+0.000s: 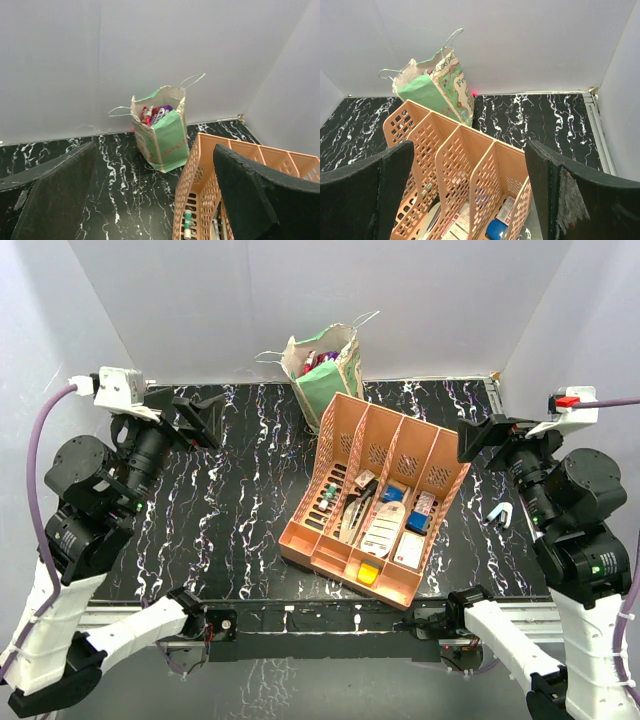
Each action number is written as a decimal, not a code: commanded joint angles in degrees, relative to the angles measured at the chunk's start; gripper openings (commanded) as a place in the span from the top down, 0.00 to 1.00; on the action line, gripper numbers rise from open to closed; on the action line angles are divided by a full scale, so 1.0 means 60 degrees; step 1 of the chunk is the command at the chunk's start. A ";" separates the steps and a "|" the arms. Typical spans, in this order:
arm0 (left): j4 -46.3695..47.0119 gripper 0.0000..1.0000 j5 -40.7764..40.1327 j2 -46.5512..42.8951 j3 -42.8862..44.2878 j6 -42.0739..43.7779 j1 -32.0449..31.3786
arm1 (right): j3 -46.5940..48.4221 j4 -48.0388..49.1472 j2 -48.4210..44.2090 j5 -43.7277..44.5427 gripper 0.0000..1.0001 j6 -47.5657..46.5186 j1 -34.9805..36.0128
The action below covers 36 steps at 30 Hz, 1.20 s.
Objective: Take the snacks out of the paper bag
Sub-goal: Move the paper bag to the center of the board.
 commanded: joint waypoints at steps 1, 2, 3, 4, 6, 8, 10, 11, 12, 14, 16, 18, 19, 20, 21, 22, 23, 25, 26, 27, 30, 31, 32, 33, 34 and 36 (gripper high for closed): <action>0.0311 0.02 0.0162 -0.0016 -0.0158 -0.0369 0.0723 | -0.0001 0.0033 0.0241 0.0676 0.02 0.0382 0.0082; 0.0321 0.02 0.0184 -0.0025 -0.0178 -0.0455 0.0934 | -0.0019 0.0014 0.0270 0.0872 0.02 0.0467 0.0093; 0.0301 0.02 0.0195 -0.0034 -0.0204 -0.0558 0.1155 | -0.0032 0.0014 0.0291 0.1021 0.02 0.0522 0.0103; 0.0294 0.02 0.0190 -0.0049 -0.0238 -0.0663 0.1357 | -0.0045 0.0017 0.0315 0.1188 0.02 0.0585 0.0118; 0.0254 0.02 0.0267 -0.0051 -0.0280 -0.0871 0.1824 | -0.0088 0.0079 0.0385 0.1515 0.02 0.0698 0.0164; 0.0195 0.02 0.0344 0.0003 -0.0293 -0.1117 0.2278 | -0.0095 0.0098 0.0491 0.1835 0.02 0.0898 0.0200; 0.0047 0.02 0.0430 0.0133 -0.0269 -0.1372 0.2681 | -0.0107 0.0109 0.0582 0.2139 0.02 0.1170 0.0247; -0.0094 0.02 0.0504 0.0230 -0.0236 -0.1514 0.2894 | -0.0155 0.0140 0.0611 0.2172 0.02 0.1265 0.0262; -0.0220 0.02 0.0590 0.0350 -0.0192 -0.1666 0.3095 | -0.0202 0.0196 0.0619 0.2174 0.02 0.1320 0.0280; -0.0435 0.02 0.0907 0.0656 -0.0101 -0.1918 0.3457 | -0.0278 0.0274 0.0662 0.2004 0.02 0.1435 0.0325; -0.0725 0.02 0.1347 0.1146 0.0052 -0.2120 0.3771 | -0.0309 0.0250 0.0708 0.1662 0.02 0.1317 0.0358; -0.1015 0.02 0.1960 0.1729 0.0284 -0.2270 0.4037 | -0.0318 0.0193 0.0747 0.1106 0.02 0.1274 0.0388; -0.1201 0.02 0.2270 0.2082 0.0457 -0.2349 0.4154 | -0.0339 0.0165 0.0771 0.0815 0.02 0.1252 0.0407; -0.1377 0.02 0.2576 0.2436 0.0622 -0.2476 0.4252 | -0.0360 0.0132 0.0791 0.0482 0.02 0.1177 0.0420; -0.1497 0.02 0.2903 0.2816 0.0785 -0.2587 0.4351 | -0.0366 0.0116 0.0826 0.0139 0.02 0.1080 0.0430; -0.1556 0.02 0.3213 0.3096 0.0911 -0.2701 0.4432 | -0.0396 0.0117 0.0865 -0.0169 0.02 0.1023 0.0433; -0.1573 0.02 0.3530 0.3504 0.1032 -0.2860 0.4534 | -0.0432 0.0123 0.0893 -0.0386 0.02 0.1066 0.0448; -0.1368 0.02 0.4289 0.4112 0.1126 -0.3312 0.4798 | -0.0534 0.0197 0.0932 -0.0773 0.02 0.1231 0.0470; -0.1163 0.02 0.4715 0.4412 0.1122 -0.3602 0.4963 | -0.0619 0.0278 0.0927 -0.0969 0.02 0.1287 0.0477; -0.0939 0.02 0.5103 0.4688 0.1059 -0.3961 0.5124 | -0.0731 0.0371 0.0912 -0.1124 0.02 0.1337 0.0484; -0.0168 0.02 0.5800 0.5386 0.0776 -0.5015 0.5514 | -0.0994 0.0534 0.0883 -0.1247 0.02 0.1522 0.0504; 0.0105 0.02 0.5947 0.5610 0.0680 -0.5495 0.5649 | -0.1062 0.0550 0.0880 -0.1141 0.02 0.1632 0.0511; 0.0378 0.02 0.6091 0.5843 0.0601 -0.5888 0.5780 | -0.1107 0.0536 0.0898 -0.1032 0.02 0.1718 0.0514; 0.0657 0.02 0.6183 0.6029 0.0514 -0.6232 0.5871 | -0.1121 0.0508 0.0916 -0.0871 0.02 0.1811 0.0517; 0.0954 0.02 0.6243 0.6242 0.0443 -0.6568 0.5957 | -0.1122 0.0482 0.0944 -0.0675 0.02 0.1925 0.0519; 0.1286 0.02 0.6316 0.6677 0.0488 -0.7243 0.6122 | -0.1133 0.0454 0.0986 -0.0119 0.02 0.2248 0.0521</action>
